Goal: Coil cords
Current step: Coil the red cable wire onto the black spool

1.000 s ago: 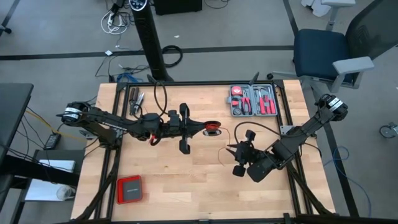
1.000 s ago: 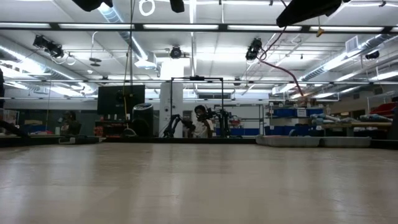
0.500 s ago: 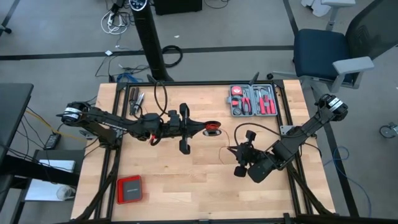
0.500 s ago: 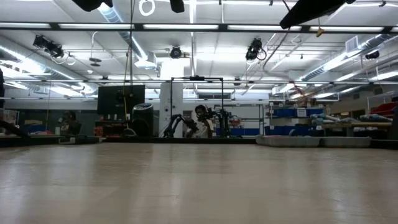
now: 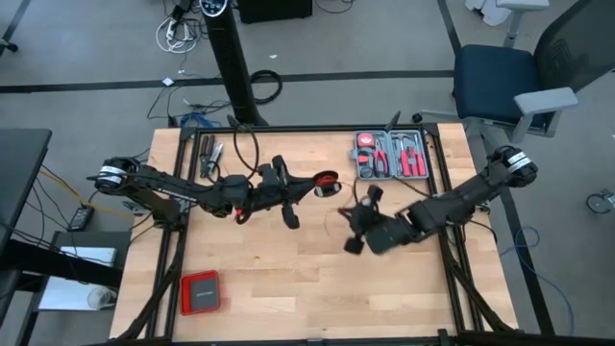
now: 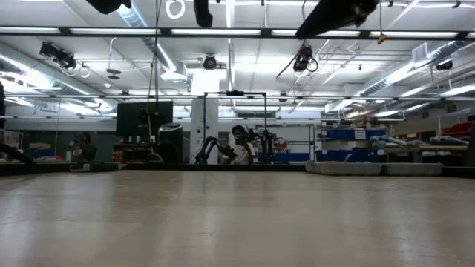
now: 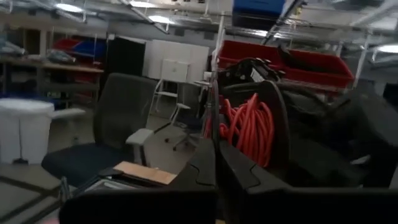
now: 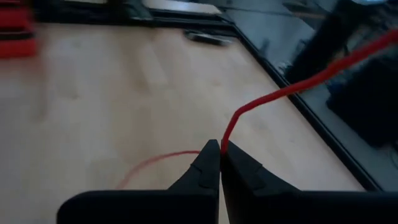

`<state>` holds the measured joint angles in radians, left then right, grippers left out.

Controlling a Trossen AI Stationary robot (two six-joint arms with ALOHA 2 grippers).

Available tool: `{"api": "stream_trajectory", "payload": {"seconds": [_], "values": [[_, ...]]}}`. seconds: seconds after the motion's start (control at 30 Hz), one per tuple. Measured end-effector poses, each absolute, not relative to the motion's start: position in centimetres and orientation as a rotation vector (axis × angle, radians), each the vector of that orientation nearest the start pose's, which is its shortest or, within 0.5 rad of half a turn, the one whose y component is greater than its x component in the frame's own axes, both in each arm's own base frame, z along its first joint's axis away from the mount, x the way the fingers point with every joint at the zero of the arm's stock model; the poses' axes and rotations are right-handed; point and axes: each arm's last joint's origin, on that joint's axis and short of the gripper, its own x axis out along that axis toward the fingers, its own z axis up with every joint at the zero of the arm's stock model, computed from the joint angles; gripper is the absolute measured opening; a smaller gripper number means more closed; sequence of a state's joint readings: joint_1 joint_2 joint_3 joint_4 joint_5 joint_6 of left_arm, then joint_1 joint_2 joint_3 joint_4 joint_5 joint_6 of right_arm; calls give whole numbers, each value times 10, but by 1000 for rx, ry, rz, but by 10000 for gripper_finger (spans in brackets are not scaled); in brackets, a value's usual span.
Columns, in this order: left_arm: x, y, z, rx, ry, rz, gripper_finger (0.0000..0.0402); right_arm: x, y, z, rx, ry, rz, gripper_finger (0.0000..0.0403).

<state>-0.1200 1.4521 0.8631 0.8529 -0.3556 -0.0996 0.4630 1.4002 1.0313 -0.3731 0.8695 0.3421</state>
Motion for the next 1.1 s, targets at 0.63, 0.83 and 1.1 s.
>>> {"api": "stream_trajectory", "payload": {"seconds": [0.63, 0.83, 1.1], "values": [[321, -27, 295, -245, -271, 338, 3, 251, 117, 254, -22, 714, -420, 53], [333, -30, 281, -128, -255, 294, 3, 213, 130, 252, 26, 845, -436, 73], [341, -37, 266, 121, -168, 73, 3, 186, 136, 291, -148, 489, -482, 71]]}}
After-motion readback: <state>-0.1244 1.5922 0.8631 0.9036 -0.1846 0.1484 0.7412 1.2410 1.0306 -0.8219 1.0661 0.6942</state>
